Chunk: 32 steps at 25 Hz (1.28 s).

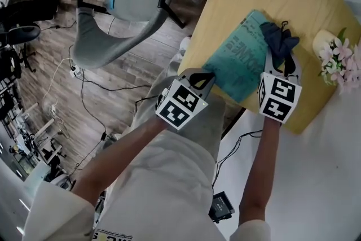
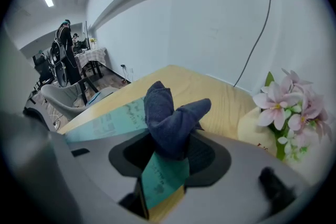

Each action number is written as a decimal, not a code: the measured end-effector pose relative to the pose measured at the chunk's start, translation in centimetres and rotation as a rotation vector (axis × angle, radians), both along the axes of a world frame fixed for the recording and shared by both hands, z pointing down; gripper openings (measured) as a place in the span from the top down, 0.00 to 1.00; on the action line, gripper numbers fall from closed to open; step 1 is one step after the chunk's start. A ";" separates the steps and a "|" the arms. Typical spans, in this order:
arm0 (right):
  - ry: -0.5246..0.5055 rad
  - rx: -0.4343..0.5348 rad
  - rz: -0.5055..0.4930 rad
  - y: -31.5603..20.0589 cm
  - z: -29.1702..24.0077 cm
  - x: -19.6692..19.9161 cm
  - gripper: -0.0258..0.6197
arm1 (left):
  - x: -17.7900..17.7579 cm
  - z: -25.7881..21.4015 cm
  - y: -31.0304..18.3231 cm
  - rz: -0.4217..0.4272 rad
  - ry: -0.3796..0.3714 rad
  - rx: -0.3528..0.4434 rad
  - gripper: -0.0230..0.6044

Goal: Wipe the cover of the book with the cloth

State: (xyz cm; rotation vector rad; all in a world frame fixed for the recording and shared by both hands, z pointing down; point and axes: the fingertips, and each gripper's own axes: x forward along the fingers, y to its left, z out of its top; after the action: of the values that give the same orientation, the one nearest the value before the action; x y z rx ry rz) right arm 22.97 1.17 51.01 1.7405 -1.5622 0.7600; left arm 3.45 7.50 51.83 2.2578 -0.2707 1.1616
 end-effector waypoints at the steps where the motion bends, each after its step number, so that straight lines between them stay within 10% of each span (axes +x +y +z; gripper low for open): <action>1: -0.004 0.004 -0.003 -0.3 0.0 -0.1 0.68 | 0.0 0.0 0.0 -0.005 0.000 0.004 0.95; 16: -0.021 0.023 -0.210 -5.5 -0.5 -5.4 0.68 | 0.5 0.0 0.2 0.012 0.028 -0.024 0.95; 32: -0.063 -0.041 -0.525 3.9 -0.5 -14.2 0.68 | 0.3 -0.1 0.3 -0.026 0.043 -0.008 0.95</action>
State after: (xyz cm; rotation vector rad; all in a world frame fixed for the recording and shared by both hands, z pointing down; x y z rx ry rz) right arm 8.77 5.02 50.55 1.1987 -1.9170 0.5765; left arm 3.72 7.77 51.71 2.2624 -0.2768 1.0982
